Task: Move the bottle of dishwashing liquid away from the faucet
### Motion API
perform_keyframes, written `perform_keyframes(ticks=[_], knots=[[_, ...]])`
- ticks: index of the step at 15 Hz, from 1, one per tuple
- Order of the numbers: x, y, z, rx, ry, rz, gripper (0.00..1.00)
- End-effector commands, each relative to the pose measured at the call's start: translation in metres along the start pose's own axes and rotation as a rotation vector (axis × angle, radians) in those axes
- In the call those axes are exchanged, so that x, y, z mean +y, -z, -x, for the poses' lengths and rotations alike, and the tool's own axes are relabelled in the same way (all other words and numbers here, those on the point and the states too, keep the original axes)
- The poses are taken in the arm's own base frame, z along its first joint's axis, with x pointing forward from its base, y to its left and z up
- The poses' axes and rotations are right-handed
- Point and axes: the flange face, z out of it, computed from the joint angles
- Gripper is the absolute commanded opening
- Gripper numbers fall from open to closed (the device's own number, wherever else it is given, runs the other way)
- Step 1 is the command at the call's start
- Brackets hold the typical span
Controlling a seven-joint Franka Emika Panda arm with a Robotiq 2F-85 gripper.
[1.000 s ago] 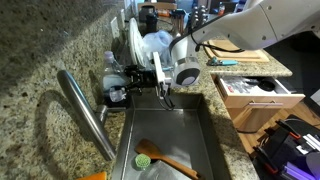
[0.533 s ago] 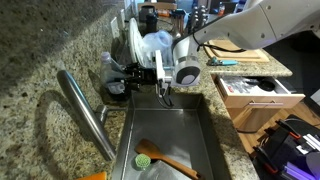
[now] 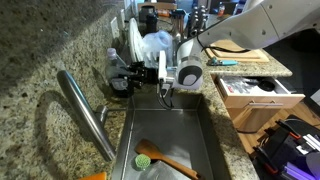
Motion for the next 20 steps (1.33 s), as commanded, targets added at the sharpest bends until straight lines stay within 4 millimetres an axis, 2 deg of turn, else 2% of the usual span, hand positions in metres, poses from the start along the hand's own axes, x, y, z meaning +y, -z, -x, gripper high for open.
perform_keyframes(ticks=[1, 2, 3, 5, 7, 10, 11, 12, 14, 16, 17, 18, 20], knots=[[0.043, 0.025, 0.014, 0.034, 0.033, -0.044, 0.16], [0.057, 0.033, 0.020, 0.039, 0.042, -0.054, 0.16], [0.057, 0.041, 0.028, 0.026, 0.058, -0.043, 0.16], [0.071, 0.063, 0.039, 0.033, 0.103, -0.042, 0.16], [0.072, 0.090, 0.048, 0.029, 0.139, -0.065, 0.16], [0.082, 0.141, 0.051, 0.053, 0.163, -0.089, 0.16], [0.079, 0.109, 0.031, 0.079, 0.120, -0.069, 0.16], [0.080, 0.122, 0.028, 0.095, 0.115, -0.074, 0.41], [0.080, 0.125, 0.020, 0.112, 0.108, -0.075, 0.41], [0.086, 0.120, 0.020, 0.105, 0.106, -0.065, 0.41], [0.087, 0.118, 0.021, 0.102, 0.106, -0.063, 0.16], [0.082, 0.126, 0.019, 0.132, 0.128, -0.061, 0.16], [0.070, 0.145, 0.028, 0.153, 0.165, -0.082, 0.16]])
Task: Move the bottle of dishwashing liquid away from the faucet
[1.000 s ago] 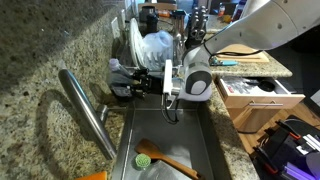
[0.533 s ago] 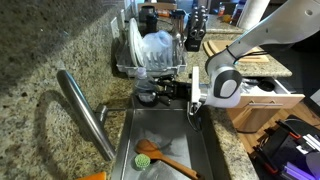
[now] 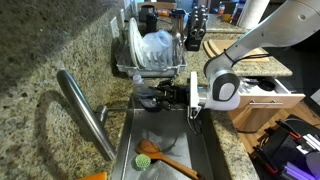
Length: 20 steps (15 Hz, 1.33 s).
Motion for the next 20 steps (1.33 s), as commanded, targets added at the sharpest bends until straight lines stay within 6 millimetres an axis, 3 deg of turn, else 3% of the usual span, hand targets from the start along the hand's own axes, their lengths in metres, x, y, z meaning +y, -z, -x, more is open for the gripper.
perform_keyframes(ticks=[1, 9, 14, 17, 18, 20], knots=[[-0.025, 0.027, 0.015, 0.011, 0.088, -0.045, 0.16], [-0.019, 0.076, 0.087, -0.142, 0.229, -0.234, 0.16], [-0.006, 0.142, 0.135, -0.203, 0.237, -0.433, 0.16], [0.003, 0.182, 0.154, -0.212, 0.222, -0.563, 0.16], [-0.004, 0.153, 0.131, -0.190, 0.216, -0.458, 0.41], [-0.003, 0.168, 0.137, -0.187, 0.205, -0.516, 0.41]])
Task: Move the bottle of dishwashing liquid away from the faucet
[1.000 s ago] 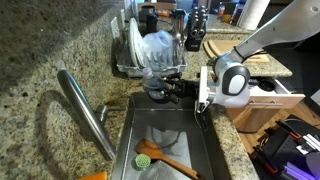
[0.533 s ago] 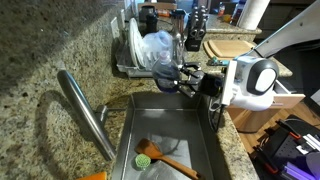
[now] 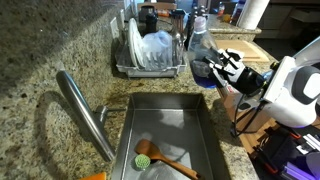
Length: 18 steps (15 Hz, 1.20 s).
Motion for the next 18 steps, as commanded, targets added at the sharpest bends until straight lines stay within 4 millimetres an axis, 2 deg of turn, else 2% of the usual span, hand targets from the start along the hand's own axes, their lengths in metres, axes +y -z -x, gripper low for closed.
perform_keyframes(ticks=[1, 3, 4, 5, 6, 10, 11, 13, 14, 15, 16, 18], knots=[[-0.001, 0.000, 0.001, 0.003, -0.003, -0.009, 0.41], [-0.002, 0.000, 0.002, 0.001, -0.005, -0.013, 0.41], [-0.007, -0.006, -0.009, 0.009, -0.010, -0.024, 0.16], [-0.017, -0.013, -0.023, 0.020, -0.026, -0.057, 0.16], [-0.028, -0.019, -0.038, 0.039, -0.041, -0.097, 0.16], [-0.080, -0.032, -0.133, 0.188, -0.106, -0.291, 0.16], [-0.062, -0.022, -0.106, 0.165, -0.082, -0.207, 0.41], [-0.080, -0.022, -0.139, 0.211, -0.096, -0.265, 0.41], [-0.083, -0.023, -0.143, 0.218, -0.101, -0.278, 0.41], [-0.080, -0.024, -0.145, 0.173, -0.126, -0.288, 0.16], [-0.080, -0.026, -0.144, 0.131, -0.142, -0.291, 0.16], [-0.075, -0.017, -0.156, 0.067, -0.196, -0.296, 0.16]])
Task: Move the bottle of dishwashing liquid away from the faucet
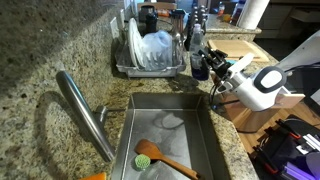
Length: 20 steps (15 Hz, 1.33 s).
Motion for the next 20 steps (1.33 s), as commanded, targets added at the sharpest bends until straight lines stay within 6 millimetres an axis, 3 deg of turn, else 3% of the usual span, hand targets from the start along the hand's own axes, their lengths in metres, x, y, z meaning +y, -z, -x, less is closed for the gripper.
perform_keyframes(ticks=[1, 2, 3, 4, 8, 9, 13, 15, 16, 17, 20], knots=[[0.000, 0.005, -0.009, -0.167, -0.058, 0.057, 0.16], [0.000, 0.012, -0.014, -0.211, -0.076, 0.072, 0.16], [0.001, 0.010, -0.016, -0.118, -0.064, 0.010, 0.16], [0.002, 0.014, -0.022, -0.116, -0.079, 0.005, 0.41], [0.008, 0.014, -0.025, -0.086, -0.074, 0.022, 0.41], [0.007, 0.014, -0.025, -0.087, -0.071, 0.022, 0.16], [-0.002, 0.032, -0.024, -0.149, -0.088, -0.001, 0.16], [-0.008, 0.048, -0.031, -0.178, -0.092, -0.029, 0.16], [0.000, 0.042, -0.041, -0.106, -0.103, -0.034, 0.16], [0.001, 0.046, -0.043, -0.109, -0.105, -0.034, 0.41], [0.002, 0.046, -0.044, -0.106, -0.112, -0.035, 0.41]])
